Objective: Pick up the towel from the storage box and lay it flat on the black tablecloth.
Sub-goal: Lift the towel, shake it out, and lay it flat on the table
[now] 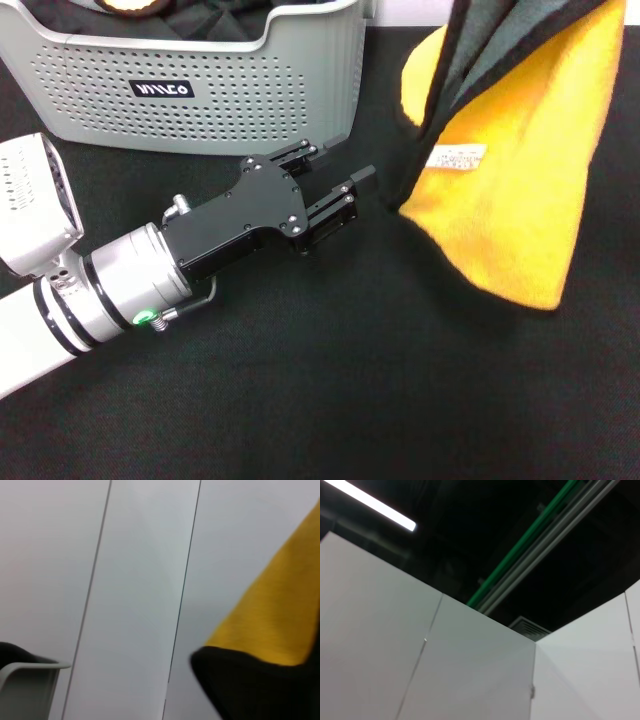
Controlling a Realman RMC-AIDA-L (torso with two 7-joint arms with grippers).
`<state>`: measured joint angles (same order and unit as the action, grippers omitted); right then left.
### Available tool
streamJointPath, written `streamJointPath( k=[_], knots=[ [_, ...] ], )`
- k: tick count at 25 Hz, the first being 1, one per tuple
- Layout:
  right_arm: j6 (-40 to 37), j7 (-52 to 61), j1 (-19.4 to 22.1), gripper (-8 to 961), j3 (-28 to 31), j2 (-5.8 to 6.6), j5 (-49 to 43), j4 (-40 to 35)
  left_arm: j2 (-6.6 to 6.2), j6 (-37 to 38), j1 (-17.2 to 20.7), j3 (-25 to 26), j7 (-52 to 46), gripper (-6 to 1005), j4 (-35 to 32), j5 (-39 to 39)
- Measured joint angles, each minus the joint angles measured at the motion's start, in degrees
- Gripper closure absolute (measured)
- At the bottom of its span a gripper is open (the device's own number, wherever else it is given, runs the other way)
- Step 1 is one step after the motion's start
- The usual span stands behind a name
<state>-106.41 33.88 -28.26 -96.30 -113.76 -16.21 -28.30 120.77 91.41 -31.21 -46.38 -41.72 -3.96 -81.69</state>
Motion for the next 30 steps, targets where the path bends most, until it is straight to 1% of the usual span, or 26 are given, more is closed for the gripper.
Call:
streamJointPath(
  k=[3, 7, 11, 12, 13, 17, 26, 29, 30],
  knots=[
    [-1.36, 1.47, -0.17, 946, 0.04, 0.25, -0.05, 0.21, -0.01, -0.34, -0.01, 0.24, 0.10, 518, 0.17, 0.20],
    [-1.75, 1.75, -0.42, 946, 0.06, 0.13, -0.05, 0.21, -0.01, -0.36, -0.44, 0.29, 0.27, 519, 1.33, 0.23],
    [-1.74, 1.73, -0.77, 946, 0.08, -0.10, -0.02, 0.93, -0.01, 0.45, -2.74, 0.00, 2.64, 519, 5.30, -0.08],
    [-1.73, 1.69, -0.89, 946, 0.16, -0.13, 0.00, 1.23, -0.01, 0.45, -2.74, 0.00, 2.64, 519, 5.30, -0.08],
    [-1.71, 1.63, -1.08, 946, 0.35, -0.17, 0.01, 1.55, -0.01, 1.02, -3.75, -0.28, 3.54, 519, 6.84, -0.43],
    [-1.58, 1.53, -1.43, 946, 0.84, -0.26, -0.12, 2.14, 0.00, 1.75, -5.25, -0.89, 4.69, 519, 9.09, -0.80],
    [-1.33, 1.22, -1.65, 946, 0.86, -0.26, -0.01, 2.49, -0.01, 2.05, -6.74, -0.33, 6.00, 520, 9.57, 0.53],
    [-1.21, 1.20, -1.76, 945, 0.85, -0.37, -0.05, 2.93, -0.01, 2.79, -7.38, 0.26, 6.01, 520, 9.97, 0.99],
    [-1.20, 1.19, -1.78, 945, 0.85, -0.37, -0.04, 3.11, -0.01, 3.69, -7.68, 1.69, 6.02, 520, 10.33, 1.11]
  ],
)
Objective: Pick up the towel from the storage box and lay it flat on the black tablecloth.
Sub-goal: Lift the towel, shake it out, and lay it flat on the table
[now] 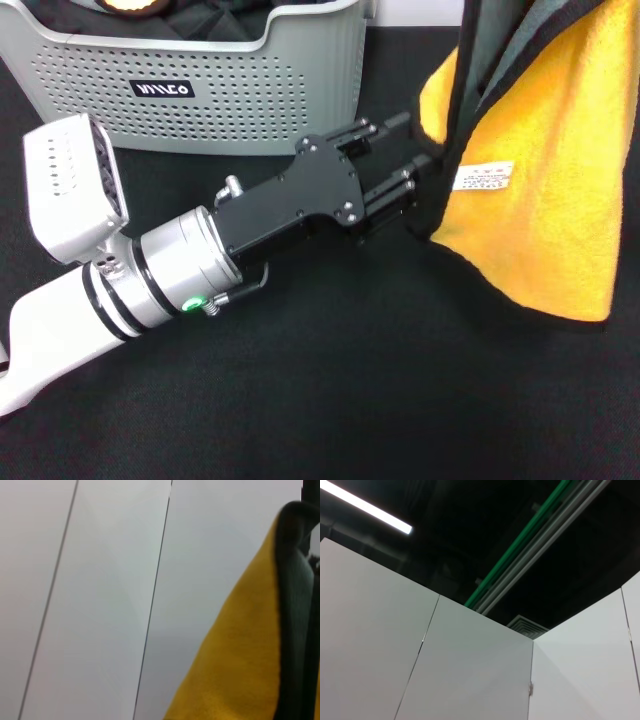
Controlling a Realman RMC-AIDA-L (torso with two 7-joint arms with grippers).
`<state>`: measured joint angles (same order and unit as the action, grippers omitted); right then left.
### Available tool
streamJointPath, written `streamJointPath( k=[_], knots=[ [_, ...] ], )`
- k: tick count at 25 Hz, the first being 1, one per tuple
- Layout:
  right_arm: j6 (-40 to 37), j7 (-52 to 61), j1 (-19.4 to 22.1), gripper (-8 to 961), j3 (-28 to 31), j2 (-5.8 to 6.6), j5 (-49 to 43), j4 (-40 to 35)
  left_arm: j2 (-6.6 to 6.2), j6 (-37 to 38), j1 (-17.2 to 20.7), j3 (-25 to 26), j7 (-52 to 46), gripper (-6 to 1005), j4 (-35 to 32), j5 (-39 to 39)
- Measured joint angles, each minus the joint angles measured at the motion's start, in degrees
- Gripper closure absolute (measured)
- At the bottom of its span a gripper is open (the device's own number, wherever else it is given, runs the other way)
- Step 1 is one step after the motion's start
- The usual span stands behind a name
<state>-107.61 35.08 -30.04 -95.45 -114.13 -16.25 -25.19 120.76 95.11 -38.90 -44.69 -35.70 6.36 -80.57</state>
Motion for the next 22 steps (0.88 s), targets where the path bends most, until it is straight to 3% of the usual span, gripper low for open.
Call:
streamJointPath(
  k=[22],
  knots=[
    [0.10, -0.19, -2.05, 945, 0.88, -0.39, -0.05, 3.05, 0.00, 3.97, -2.67, 0.67, -0.49, 521, 2.16, -0.86]
  ],
)
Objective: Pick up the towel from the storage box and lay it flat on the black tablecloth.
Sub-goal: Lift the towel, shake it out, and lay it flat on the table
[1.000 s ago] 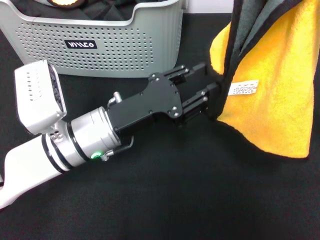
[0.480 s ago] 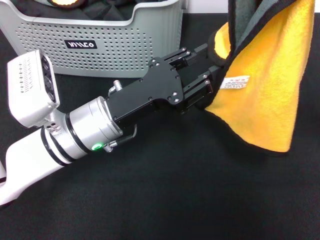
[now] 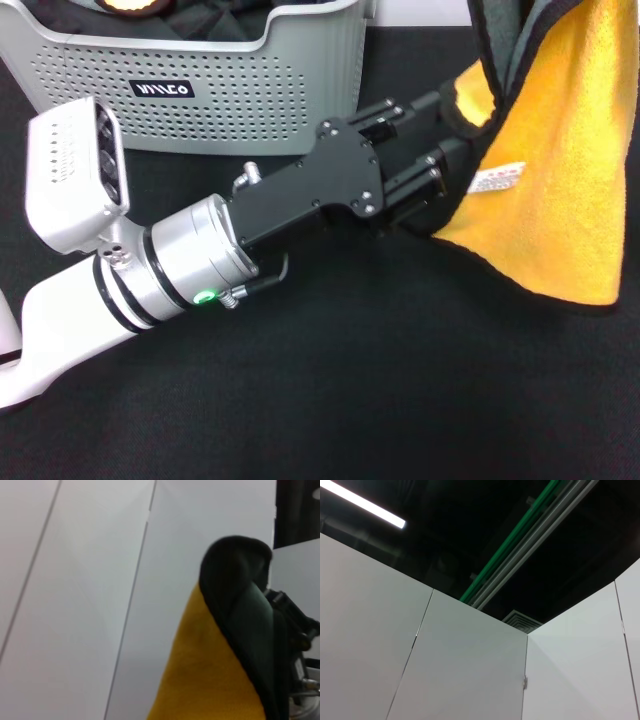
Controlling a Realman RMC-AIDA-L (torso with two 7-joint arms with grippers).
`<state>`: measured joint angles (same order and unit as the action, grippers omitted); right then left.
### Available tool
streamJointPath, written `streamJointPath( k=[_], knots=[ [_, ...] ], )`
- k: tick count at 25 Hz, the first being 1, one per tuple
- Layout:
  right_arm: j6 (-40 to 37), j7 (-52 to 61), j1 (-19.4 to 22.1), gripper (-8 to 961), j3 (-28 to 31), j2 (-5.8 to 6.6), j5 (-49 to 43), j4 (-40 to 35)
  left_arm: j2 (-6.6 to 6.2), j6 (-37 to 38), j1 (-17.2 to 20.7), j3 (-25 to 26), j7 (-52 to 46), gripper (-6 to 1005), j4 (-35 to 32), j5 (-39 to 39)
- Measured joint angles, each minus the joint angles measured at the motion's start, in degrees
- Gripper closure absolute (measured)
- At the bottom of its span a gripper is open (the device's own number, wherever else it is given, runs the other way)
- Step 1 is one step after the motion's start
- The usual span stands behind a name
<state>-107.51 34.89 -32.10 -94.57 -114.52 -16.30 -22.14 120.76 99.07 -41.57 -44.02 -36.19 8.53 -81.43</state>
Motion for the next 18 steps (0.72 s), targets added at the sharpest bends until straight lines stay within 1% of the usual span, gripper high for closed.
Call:
streamJointPath(
  k=[5, 13, 18],
  knots=[
    [1.19, -0.01, -0.14, 945, 0.04, 0.01, -0.03, 0.15, 0.00, 0.26, -0.23, 0.18, 0.00, 522, 0.13, -1.94],
    [1.00, -0.60, -0.04, 946, 1.20, 0.39, -0.02, 1.95, 0.00, 2.30, 1.56, -0.10, 0.46, 522, -0.35, -2.29],
    [0.95, -0.61, -0.09, 946, 1.23, 0.55, 0.02, 1.99, 0.00, 2.32, 1.74, -0.13, 0.48, 522, -0.37, -3.49]
  ],
)
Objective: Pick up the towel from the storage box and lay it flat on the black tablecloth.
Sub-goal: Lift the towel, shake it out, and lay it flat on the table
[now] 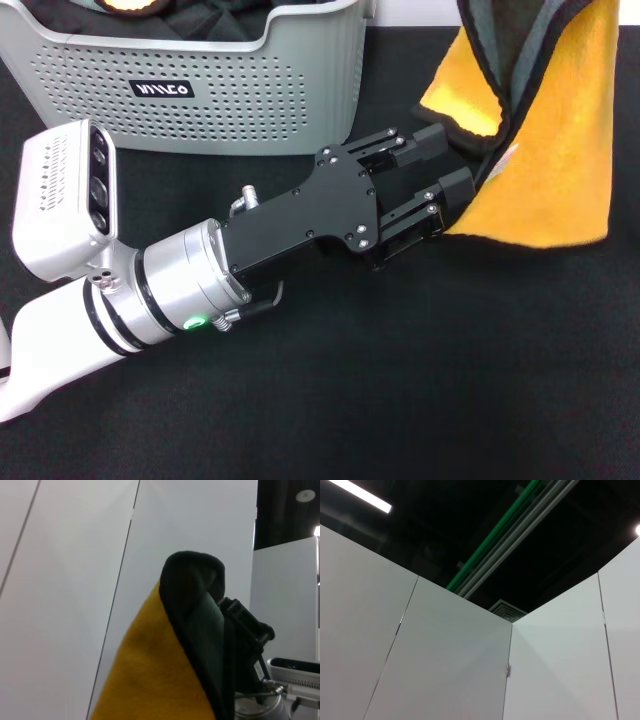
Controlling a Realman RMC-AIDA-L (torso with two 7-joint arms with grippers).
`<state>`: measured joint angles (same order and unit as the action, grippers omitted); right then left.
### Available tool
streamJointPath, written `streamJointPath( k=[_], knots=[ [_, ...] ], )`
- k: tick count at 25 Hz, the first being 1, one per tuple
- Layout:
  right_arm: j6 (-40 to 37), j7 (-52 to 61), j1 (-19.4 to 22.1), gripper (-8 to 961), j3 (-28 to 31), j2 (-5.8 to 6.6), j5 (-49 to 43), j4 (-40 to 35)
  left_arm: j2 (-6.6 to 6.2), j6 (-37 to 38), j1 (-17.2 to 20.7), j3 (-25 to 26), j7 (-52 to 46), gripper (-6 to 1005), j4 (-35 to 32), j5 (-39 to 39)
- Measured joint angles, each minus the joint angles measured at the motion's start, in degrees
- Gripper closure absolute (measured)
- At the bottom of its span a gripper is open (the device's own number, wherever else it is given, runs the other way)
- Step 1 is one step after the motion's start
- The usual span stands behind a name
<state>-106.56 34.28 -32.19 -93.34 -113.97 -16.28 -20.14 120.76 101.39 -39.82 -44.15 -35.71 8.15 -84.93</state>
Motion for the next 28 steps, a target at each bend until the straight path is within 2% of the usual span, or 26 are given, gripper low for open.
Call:
streamJointPath(
  k=[12, 21, 28],
  knots=[
    [-1.46, 0.47, -0.37, 946, -0.22, -0.18, -0.09, -0.30, 0.00, -1.69, -0.10, 1.87, 3.05, 523, 0.24, 0.51],
    [-4.91, 3.39, -0.32, 945, 0.57, -0.11, 0.42, -0.47, 0.00, -2.80, 1.78, 2.50, 21.11, 524, 2.78, 0.37],
    [-5.35, 6.36, -0.40, 945, 3.06, -0.23, 0.29, -0.29, 0.00, -2.51, 2.73, 5.99, 32.54, 524, 5.68, 0.12]
  ],
)
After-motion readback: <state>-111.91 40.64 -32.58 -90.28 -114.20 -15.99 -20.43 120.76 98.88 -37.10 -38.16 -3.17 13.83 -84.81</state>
